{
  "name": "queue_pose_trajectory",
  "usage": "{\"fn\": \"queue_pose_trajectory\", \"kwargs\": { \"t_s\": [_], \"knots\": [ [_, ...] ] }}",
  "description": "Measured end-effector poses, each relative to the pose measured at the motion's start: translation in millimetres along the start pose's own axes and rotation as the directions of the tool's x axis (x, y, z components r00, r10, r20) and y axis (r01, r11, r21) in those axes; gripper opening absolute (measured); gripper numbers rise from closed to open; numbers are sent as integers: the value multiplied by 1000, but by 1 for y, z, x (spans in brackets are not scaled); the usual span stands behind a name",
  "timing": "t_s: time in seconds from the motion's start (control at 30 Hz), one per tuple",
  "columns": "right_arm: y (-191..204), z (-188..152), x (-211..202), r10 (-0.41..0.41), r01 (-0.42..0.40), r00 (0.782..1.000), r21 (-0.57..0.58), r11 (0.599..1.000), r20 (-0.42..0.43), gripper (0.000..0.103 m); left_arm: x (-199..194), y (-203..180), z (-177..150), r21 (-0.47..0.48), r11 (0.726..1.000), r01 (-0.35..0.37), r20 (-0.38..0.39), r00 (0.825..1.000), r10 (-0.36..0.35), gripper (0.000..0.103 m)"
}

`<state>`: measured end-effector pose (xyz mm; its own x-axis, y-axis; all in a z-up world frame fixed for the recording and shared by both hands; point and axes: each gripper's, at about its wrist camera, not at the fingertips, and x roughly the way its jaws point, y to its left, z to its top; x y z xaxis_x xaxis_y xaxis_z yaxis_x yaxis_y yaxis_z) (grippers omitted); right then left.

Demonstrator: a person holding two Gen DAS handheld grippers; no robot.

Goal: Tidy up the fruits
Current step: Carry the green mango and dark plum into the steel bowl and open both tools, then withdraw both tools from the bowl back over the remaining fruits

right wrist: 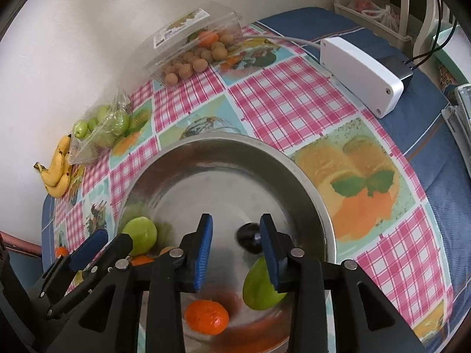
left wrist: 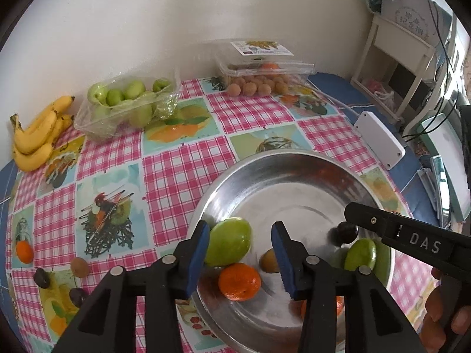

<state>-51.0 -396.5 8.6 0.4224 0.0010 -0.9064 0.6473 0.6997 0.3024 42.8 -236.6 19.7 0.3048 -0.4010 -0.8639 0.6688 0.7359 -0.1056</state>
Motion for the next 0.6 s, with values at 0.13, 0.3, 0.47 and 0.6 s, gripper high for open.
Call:
{"fn": "queue_pose_trajectory", "kwargs": {
  "t_s": [0.13, 0.3, 0.47, 0.6],
  "knots": [
    [9, 3, -18, 1, -1, 1000, -22, 1000, 31, 35, -12, 9, 5, -46, 999, -21, -8, 1000, 21, 53],
    [17, 2, -33, -41, 43, 998, -40, 998, 56, 67, -20, 30, 5, -137, 989, -56, -53, 997, 50, 63],
    [18, 2, -33, -79, 82, 996, -54, 995, 47, 76, -16, 52, -1, -217, 969, -116, -108, 990, 94, 83],
    [18, -1, -23, -103, 103, 995, -63, 993, 18, 89, -7, 67, -8, -282, 950, -137, -148, 984, 98, 100]
  ]
}}
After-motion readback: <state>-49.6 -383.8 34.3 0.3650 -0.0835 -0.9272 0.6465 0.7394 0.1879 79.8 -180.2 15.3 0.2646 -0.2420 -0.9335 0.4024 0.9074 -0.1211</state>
